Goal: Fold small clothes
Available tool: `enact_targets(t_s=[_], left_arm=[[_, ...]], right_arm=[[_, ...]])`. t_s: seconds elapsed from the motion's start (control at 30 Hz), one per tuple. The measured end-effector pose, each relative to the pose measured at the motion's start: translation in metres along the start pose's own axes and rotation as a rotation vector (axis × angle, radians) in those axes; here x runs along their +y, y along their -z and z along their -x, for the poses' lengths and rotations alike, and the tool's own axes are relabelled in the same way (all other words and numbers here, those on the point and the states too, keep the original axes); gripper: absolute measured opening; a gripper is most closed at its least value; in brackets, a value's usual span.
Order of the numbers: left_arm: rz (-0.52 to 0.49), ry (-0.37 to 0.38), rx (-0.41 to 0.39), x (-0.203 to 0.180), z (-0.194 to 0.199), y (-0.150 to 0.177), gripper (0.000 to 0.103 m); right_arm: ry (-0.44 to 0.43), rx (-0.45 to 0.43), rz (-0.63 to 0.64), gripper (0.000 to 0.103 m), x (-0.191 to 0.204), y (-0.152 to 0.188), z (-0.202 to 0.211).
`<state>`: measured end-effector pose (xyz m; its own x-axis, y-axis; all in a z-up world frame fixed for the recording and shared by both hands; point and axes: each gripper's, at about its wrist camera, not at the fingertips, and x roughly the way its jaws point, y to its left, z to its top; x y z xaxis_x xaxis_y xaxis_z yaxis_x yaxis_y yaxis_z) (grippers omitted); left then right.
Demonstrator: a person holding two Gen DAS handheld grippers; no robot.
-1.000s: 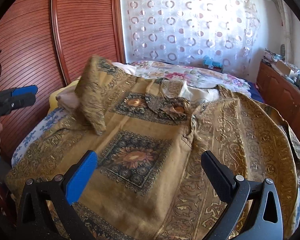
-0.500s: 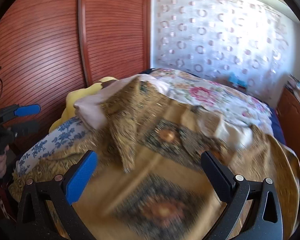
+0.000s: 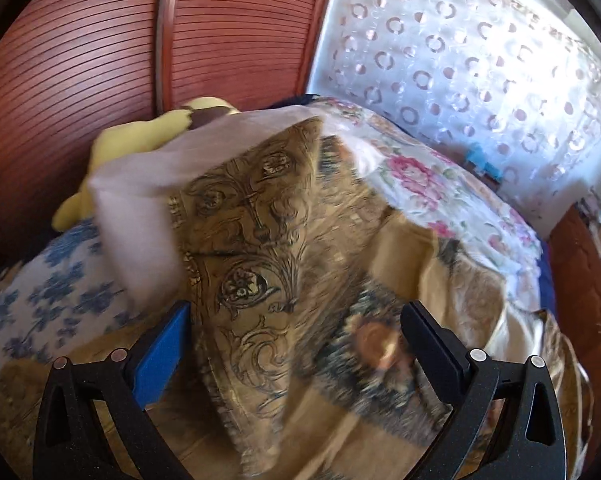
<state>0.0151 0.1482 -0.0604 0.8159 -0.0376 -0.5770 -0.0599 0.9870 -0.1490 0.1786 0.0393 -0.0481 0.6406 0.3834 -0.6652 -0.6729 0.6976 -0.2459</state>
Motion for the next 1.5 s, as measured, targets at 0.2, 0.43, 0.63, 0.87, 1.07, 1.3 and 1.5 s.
enact_targets(t_s=[0.2,0.43,0.63,0.87,1.07,1.3,1.5], left_arm=[[-0.002,0.009,-0.008,-0.007,-0.002,0.0,0.078],[-0.026,0.005,-0.038,-0.028,-0.008,-0.007,0.078],[-0.063,-0.018,-0.066,-0.048,-0.023,-0.017,0.078],[-0.074,-0.019,-0.085,-0.077,-0.054,-0.033,0.078],[-0.105,0.008,-0.058,-0.107,-0.088,-0.042,0.078],[-0.127,0.074,0.016,-0.139,-0.119,-0.049,0.078],[-0.175,0.121,0.069,-0.164,-0.127,-0.048,0.078]], right_arm=[[0.111,-0.015,-0.121,0.102,-0.039,0.002,0.003],[0.115,-0.032,-0.206,0.102,-0.072,0.019,0.012],[0.04,-0.076,-0.228,0.099,-0.079,0.036,0.032],[0.048,-0.105,-0.245,0.093,-0.112,0.08,0.067],[0.163,-0.151,-0.286,0.093,-0.146,0.114,0.097],[0.279,-0.205,-0.324,0.093,-0.184,0.145,0.126],[0.313,-0.148,-0.388,0.088,-0.221,0.17,0.139]])
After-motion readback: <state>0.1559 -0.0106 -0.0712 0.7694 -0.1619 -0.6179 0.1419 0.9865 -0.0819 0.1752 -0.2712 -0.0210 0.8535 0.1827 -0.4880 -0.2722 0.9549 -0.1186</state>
